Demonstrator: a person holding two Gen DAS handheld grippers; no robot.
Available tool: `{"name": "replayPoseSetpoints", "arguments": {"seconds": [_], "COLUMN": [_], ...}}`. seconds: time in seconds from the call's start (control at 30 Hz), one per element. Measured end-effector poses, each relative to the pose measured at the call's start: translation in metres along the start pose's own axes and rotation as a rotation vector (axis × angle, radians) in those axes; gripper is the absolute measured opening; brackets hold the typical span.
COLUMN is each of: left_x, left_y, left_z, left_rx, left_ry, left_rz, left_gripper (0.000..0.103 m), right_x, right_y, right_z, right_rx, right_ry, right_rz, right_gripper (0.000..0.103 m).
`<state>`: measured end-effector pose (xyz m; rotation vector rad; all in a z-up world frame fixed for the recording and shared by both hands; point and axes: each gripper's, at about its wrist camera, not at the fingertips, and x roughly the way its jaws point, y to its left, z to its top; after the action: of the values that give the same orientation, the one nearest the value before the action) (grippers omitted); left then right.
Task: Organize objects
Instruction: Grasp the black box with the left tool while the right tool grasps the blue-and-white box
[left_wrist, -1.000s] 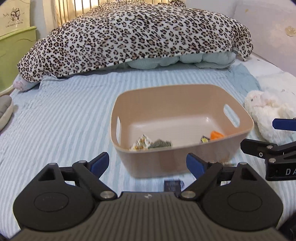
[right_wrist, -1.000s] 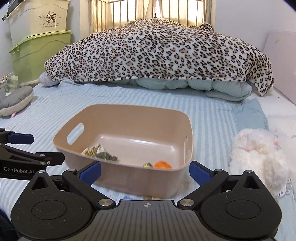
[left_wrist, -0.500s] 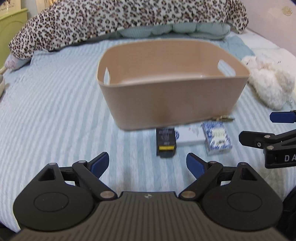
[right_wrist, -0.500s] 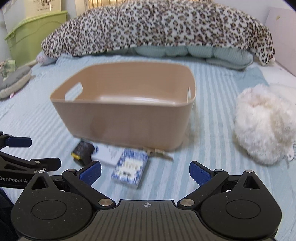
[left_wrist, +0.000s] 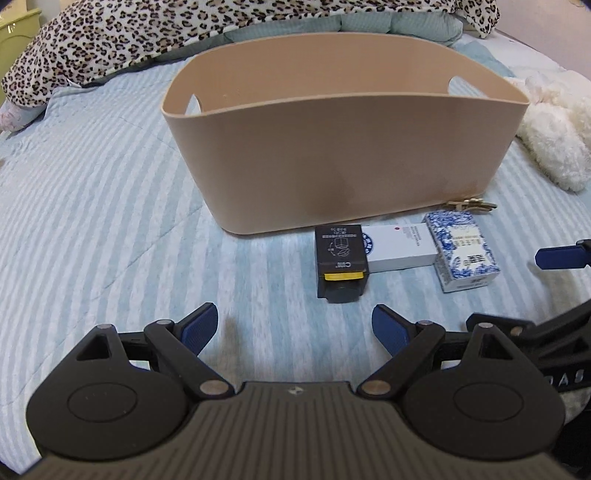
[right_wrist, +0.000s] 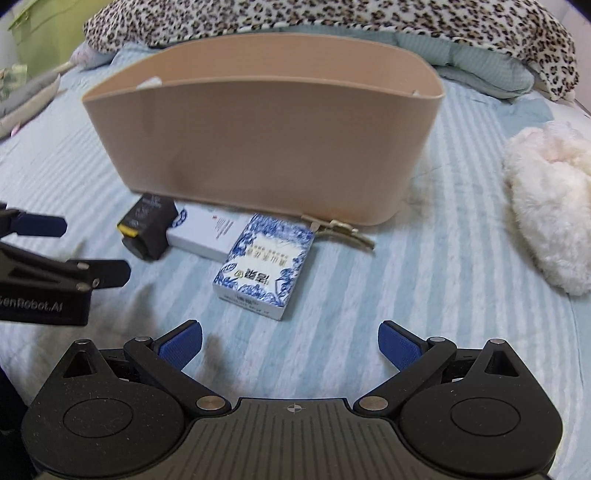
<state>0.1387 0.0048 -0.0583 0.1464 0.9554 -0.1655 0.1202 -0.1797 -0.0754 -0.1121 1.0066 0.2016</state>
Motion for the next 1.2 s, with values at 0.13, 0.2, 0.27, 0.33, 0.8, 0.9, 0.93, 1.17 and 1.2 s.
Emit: {"name": "replayPoseSetpoints", "arguments": {"seconds": [0.13,0.2,0.27,0.33,0.8,0.9,0.93,1.17,1.2], "left_x": [0.016,0.022,0.025,0.025,0.021,0.024,0.024,0.014,0.011], "left_y": [0.008,0.011,0.012,0.011,-0.004,-0.002,-0.002,0.001,0.0], "left_z": [0.004,0.006,0.008,0.011,0.014,0.012,0.012,0.005,0.003], "left_rx": [-0.045,-0.072,-0.082,-0.078,0.018,0.012,0.008,-0.008,-0.007], "left_ry": [0.031,0.045,0.046,0.036,-0.082,-0.07,-0.068,-0.061,-0.061], "left_rz": [-0.046,-0.057,-0.063,-0.062,-0.048,-0.051,-0.053,-0.057,-0.058], "left_gripper": [0.091,0.091,0.091,0.091,0.034,0.033,0.033,0.033,0.033], "right_x": [0.01,0.014,0.018,0.021,0.019,0.015,0.013,0.001,-0.003], "right_y": [0.005,0.006,0.006,0.004,-0.002,0.001,0.001,-0.008,-0.008], "right_z": [0.001,0.003,0.004,0.005,0.002,-0.002,-0.004,-0.004,-0.005], "right_rx": [-0.023,-0.021,-0.01,0.006,0.059,0.044,0.042,0.053,0.052], "right_ry": [0.002,0.0,-0.005,-0.009,-0.068,-0.068,-0.068,-0.065,-0.068], "right_rz": [-0.011,-0.013,-0.009,-0.003,0.049,0.054,0.057,0.054,0.051], "right_gripper": [0.103,0.103,0.103,0.103,0.061,0.053,0.051,0.047,0.046]}}
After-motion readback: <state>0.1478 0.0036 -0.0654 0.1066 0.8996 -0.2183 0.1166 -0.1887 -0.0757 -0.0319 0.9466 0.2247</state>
